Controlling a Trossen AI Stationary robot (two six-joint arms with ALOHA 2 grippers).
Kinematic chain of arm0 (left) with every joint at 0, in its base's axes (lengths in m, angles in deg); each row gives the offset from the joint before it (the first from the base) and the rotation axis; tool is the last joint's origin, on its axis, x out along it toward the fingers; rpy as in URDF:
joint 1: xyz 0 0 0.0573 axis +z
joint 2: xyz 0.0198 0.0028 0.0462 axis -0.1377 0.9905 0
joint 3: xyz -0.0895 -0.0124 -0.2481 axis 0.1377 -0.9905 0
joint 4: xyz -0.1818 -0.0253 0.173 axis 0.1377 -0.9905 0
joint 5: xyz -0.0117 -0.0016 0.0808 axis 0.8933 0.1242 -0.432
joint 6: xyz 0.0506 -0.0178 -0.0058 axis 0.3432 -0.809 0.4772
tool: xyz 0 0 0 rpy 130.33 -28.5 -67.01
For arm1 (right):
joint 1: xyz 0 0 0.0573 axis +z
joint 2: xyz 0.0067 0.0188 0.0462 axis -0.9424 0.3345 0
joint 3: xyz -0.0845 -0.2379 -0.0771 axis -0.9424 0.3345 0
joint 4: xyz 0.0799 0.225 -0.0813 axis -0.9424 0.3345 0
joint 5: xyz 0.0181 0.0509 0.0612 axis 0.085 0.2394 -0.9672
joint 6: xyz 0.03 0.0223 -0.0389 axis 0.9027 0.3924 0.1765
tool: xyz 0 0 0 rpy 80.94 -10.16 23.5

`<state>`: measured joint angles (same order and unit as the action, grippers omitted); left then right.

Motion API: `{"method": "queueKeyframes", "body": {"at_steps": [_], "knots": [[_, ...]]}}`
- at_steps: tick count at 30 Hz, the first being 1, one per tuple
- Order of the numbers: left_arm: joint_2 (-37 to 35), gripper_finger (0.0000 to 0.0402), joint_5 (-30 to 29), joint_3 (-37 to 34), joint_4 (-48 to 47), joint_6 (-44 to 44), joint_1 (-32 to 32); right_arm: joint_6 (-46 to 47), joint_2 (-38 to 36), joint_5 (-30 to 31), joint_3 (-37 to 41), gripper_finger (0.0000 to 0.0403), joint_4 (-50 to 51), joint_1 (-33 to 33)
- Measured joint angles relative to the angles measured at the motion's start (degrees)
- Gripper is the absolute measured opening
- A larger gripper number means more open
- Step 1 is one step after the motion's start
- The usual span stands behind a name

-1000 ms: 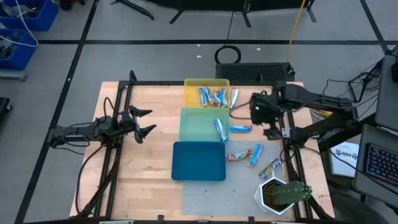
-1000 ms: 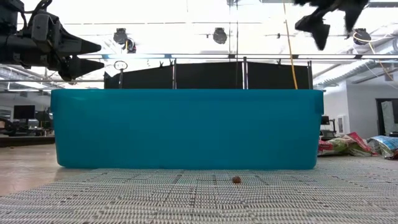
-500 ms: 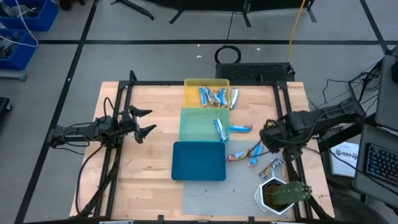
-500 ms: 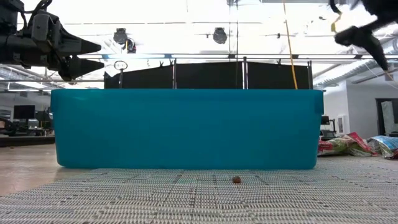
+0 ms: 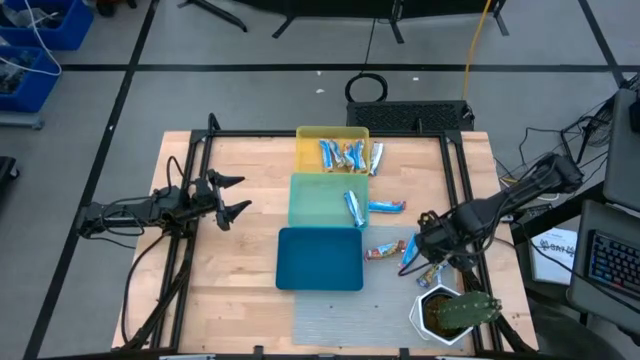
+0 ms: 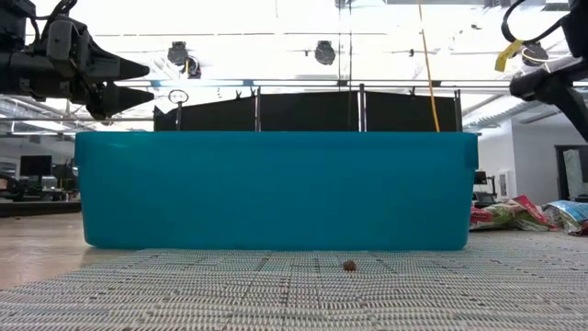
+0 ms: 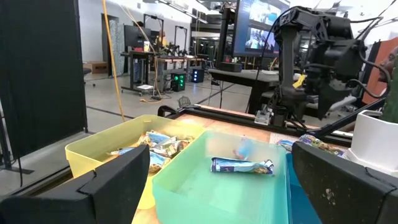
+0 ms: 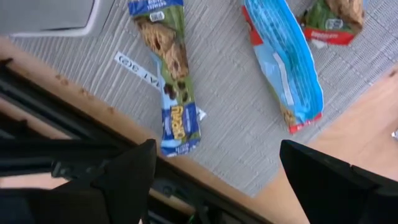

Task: Pick and place Granola Bars by type
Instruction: Put the blue granola bar into the green bin

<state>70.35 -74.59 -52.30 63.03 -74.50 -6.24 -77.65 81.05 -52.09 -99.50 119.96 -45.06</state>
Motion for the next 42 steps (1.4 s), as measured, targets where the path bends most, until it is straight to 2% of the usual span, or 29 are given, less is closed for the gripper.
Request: {"method": "queueKeyframes", "body": {"at_steps": [6,22,27,42], "knots": [[0.0,0.0392,0.0,0.0,0.0,0.0,0.0,2.3,1.2,0.0,1.2,0.0334,-3.7,0.2],[0.0,0.0392,0.0,0.0,0.0,0.0,0.0,2.8,2.6,0.0,2.8,0.0334,-5.0,1.1],[0.0,0.0392,0.0,0.0,0.0,0.0,0.0,11.5,3.4,-0.2,3.7,0.0334,-11.4,1.1],[0.0,0.0392,0.0,0.0,0.0,0.0,0.0,13.9,4.2,-4.6,9.2,0.0334,-13.3,1.2]]}}
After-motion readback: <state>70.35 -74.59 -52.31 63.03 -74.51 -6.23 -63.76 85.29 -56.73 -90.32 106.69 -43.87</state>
